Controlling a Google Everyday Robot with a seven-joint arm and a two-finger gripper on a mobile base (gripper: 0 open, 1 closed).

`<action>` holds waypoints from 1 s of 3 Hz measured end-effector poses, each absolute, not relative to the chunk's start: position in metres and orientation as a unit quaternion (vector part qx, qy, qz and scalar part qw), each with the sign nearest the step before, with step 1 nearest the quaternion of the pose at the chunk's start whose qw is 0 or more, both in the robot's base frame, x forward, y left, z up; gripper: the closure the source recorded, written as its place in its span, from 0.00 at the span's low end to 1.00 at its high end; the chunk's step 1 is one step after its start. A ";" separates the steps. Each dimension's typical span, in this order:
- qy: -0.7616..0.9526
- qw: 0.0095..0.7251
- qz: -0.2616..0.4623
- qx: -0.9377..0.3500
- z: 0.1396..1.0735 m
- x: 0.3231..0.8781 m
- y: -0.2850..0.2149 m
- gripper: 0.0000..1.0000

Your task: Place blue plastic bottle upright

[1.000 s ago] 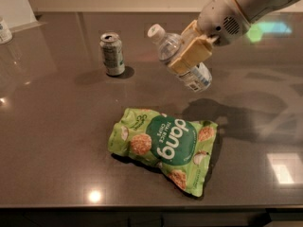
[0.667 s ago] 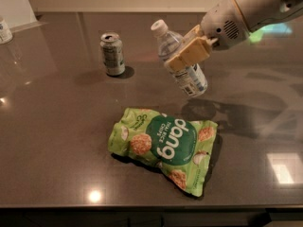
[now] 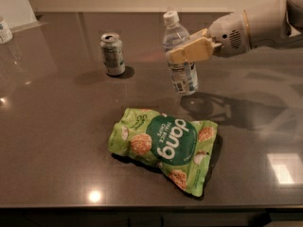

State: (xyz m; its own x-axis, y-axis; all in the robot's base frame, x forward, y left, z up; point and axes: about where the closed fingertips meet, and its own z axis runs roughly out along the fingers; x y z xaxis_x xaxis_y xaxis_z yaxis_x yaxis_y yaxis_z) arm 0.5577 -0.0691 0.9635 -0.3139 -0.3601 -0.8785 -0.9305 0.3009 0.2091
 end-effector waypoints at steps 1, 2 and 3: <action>0.697 0.415 0.395 -0.431 0.963 0.566 -0.074 1.00; 0.682 0.442 0.413 -0.411 0.957 0.573 -0.078 1.00; 0.670 0.458 0.428 -0.398 0.951 0.577 -0.078 1.00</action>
Offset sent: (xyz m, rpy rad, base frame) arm 0.0235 -0.0211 -0.0150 0.2487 -0.0832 -0.0921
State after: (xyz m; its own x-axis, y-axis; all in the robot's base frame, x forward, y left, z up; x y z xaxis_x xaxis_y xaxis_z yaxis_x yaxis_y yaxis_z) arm 0.5769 -0.0784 0.9513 -0.2637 -0.1409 -0.9542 -0.9250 0.3173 0.2088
